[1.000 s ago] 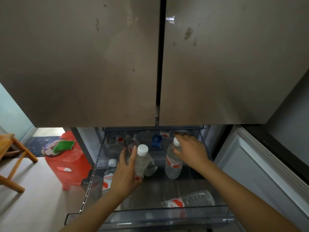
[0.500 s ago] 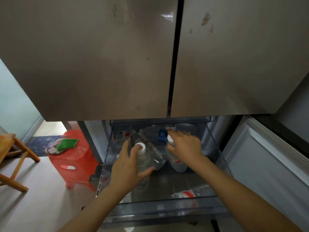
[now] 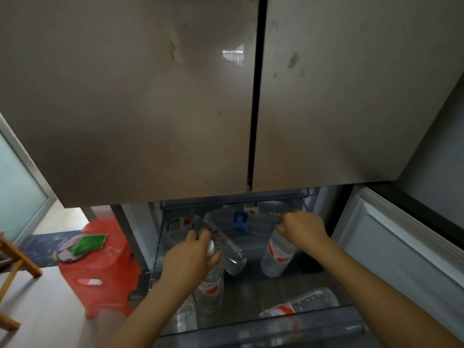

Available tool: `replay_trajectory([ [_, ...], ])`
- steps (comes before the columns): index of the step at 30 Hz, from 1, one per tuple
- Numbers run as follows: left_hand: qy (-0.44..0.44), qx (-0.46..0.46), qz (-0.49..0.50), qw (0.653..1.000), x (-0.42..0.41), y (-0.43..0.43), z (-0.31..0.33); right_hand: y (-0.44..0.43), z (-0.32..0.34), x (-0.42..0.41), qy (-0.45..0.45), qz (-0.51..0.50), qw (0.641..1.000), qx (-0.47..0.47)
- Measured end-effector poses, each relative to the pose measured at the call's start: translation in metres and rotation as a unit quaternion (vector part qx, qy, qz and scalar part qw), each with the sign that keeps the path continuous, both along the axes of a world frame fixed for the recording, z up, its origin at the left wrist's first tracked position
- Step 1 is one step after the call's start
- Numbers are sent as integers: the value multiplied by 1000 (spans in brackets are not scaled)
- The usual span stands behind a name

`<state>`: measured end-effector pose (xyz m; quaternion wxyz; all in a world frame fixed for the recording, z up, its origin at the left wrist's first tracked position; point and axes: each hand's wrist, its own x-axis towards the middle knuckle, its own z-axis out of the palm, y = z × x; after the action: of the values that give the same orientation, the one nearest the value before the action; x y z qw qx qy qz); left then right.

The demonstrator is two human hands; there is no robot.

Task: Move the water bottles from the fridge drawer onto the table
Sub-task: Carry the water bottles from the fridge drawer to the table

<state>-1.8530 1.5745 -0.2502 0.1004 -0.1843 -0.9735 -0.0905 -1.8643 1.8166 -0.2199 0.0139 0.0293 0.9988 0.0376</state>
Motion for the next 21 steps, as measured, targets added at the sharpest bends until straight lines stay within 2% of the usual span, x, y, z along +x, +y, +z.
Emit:
replay_trajectory([
  [2, -46, -51, 27, 997, -3, 2, 5, 8, -1, 7, 1, 3, 1000, -2],
  [5, -39, -61, 41, 997, -4, 9, 11, 8, -4, 20, -25, 29, 999, -29],
  [9, -30, -64, 63, 996, 0, 16, 20, 17, -3, 31, -36, 28, 985, -164],
  [13, 3, 18, 79, 997, 11, 20, 40, 32, -5, 34, 21, 4, 970, -244],
  [17, 75, 111, 80, 988, 31, 20, 79, 31, 7, 38, 54, 12, 959, -279],
  [21, 133, 176, 129, 967, 63, 15, 108, 32, 49, 57, 129, 51, 950, -279],
])
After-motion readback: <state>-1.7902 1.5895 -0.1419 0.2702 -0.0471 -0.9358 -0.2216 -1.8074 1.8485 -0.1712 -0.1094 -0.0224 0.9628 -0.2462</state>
